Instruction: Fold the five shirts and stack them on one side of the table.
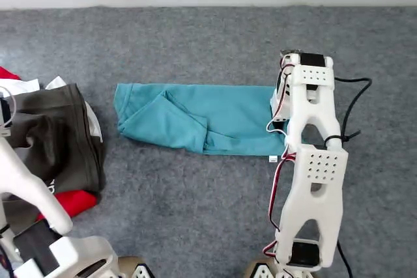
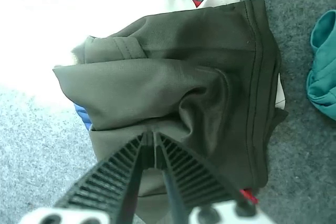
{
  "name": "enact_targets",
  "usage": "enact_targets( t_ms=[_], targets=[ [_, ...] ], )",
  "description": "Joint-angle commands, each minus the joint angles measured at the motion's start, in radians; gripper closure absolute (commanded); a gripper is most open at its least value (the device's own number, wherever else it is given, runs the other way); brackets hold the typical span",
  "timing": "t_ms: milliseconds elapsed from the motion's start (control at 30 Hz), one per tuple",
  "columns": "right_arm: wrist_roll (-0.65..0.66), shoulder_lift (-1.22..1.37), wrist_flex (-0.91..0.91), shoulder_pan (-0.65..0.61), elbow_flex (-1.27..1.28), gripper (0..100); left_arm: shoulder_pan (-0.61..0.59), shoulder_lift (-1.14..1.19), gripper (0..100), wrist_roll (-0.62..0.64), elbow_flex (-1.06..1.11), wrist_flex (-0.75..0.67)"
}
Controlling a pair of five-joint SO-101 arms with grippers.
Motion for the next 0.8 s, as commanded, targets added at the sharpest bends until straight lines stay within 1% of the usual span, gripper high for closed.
enact_targets(
  t_ms=[0,267,400,533,667,767],
  targets=[
    [0.092,-0.085,0.048,0.067,-0.002,98.8,0.002,-0.035,98,0.000,-0.005,0.006],
    [0.417,-0.180,0.059,0.358,-0.002,98.8,0.002,-0.037,98,0.000,-0.005,0.006],
    [0.522,-0.200,0.067,0.449,-0.002,98.8,0.002,-0.037,98,0.000,-0.005,0.006],
    [0.537,-0.259,0.104,0.449,-0.002,98.9,0.002,-0.037,98,0.000,-0.005,0.006],
    [0.526,-0.346,0.125,0.371,0.005,98.9,0.003,-0.037,98,0.000,-0.005,0.006],
    [0.491,-0.430,0.128,0.292,0.006,98.9,0.003,-0.037,98,0.000,-0.005,0.006]
  ],
)
